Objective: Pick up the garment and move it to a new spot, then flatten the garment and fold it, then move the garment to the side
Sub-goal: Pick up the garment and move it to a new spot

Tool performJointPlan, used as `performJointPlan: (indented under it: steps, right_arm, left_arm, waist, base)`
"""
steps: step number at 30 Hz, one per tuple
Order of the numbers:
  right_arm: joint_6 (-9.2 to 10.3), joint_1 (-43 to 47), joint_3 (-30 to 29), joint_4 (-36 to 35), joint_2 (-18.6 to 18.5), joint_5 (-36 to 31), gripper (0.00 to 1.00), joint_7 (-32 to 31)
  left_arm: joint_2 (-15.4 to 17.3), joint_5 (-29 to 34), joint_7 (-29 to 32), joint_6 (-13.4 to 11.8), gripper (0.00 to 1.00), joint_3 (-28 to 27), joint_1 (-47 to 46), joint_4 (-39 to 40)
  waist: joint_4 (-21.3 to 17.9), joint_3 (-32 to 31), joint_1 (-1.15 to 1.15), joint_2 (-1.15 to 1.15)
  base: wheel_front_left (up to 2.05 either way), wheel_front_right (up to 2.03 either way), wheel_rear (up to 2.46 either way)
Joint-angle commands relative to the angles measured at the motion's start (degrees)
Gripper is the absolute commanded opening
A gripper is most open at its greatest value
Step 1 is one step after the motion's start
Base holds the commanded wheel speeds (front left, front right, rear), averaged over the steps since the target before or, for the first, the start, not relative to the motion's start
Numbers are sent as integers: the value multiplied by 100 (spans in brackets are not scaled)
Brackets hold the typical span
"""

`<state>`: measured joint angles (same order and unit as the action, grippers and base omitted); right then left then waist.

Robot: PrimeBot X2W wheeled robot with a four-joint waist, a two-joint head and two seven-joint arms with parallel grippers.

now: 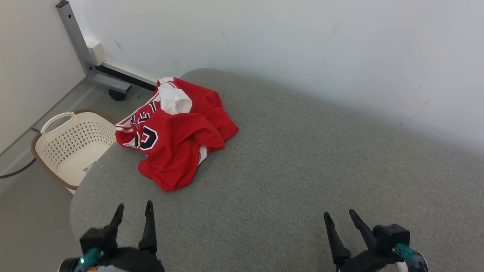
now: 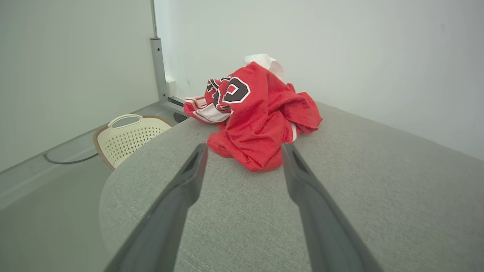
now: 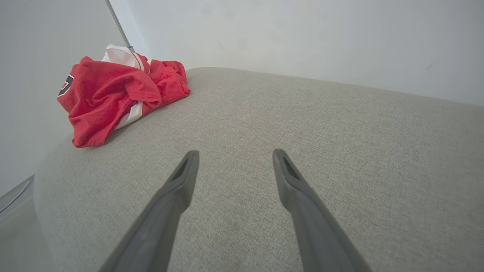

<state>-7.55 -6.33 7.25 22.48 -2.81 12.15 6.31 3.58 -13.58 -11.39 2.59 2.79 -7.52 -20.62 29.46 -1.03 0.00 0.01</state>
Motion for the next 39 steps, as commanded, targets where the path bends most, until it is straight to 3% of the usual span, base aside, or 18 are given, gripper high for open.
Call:
performJointPlan:
  steps: [1, 5, 17, 24, 31, 35, 36, 37, 38, 39]
  right_arm:
    - [12, 110, -34, -29, -14, -38, 100, -4]
    - [12, 320, -146, -139, -14, -69, 100, -76]
    - [12, 443, -210, -1109, -17, -637, 100, -772]
    - [12, 480, -297, -1679, -14, -827, 100, -1075]
    - [12, 456, -333, -2030, -13, -888, 100, -1221]
    - [12, 463, -328, -2088, -12, -839, 100, -1255]
    - [12, 465, -328, -2090, -12, -824, 100, -1259]
    - [12, 466, -336, -2079, -11, -813, 100, -1261]
    - [12, 464, -339, -2066, -11, -812, 100, -1250]
    - [12, 460, -344, -2047, -12, -799, 100, -1235]
  left_arm:
    - [45, -54, 100, 53, 100, -4, -256, -152]
    - [204, -117, 476, 184, 100, 88, -969, -824]
    - [984, -473, 1477, 332, 100, -209, -2557, -2306]
    - [1306, -673, 1688, 405, 100, -269, -3047, -2792]
    - [1499, -735, 1783, -119, 100, -468, -3399, -3334]
    - [1644, -711, 1687, -296, 100, -509, -3477, -3525]
    - [1669, -701, 1652, -317, 89, -511, -3497, -3553]
    - [1680, -679, 1603, -315, 36, -492, -3514, -3561]
    - [1691, -648, 1534, -310, 0, -461, -3520, -3564]
    - [1687, -647, 1501, -306, 0, -441, -3510, -3587]
  waist:
    - [-21, -26, 0, -1]
    - [-128, -82, 0, -1]
    - [-1380, 741, 0, -1]
    - [-1832, 1287, 0, -1]
    - [-2057, 1672, 0, -1]
    - [-2127, 1715, 0, -1]
    - [-2131, 1712, 0, -1]
    - [-2127, 1695, 0, -1]
    - [-2122, 1676, 0, -1]
    - [-2110, 1640, 0, -1]
  base:
    - [0, 0, 0]
    - [0, 0, 0]
    - [0, 0, 0]
    - [0, 0, 0]
    - [0, 0, 0]
    - [0, 0, 0]
    - [0, 0, 0]
    - [0, 0, 0]
    - [0, 0, 0]
    - [0, 0, 0]
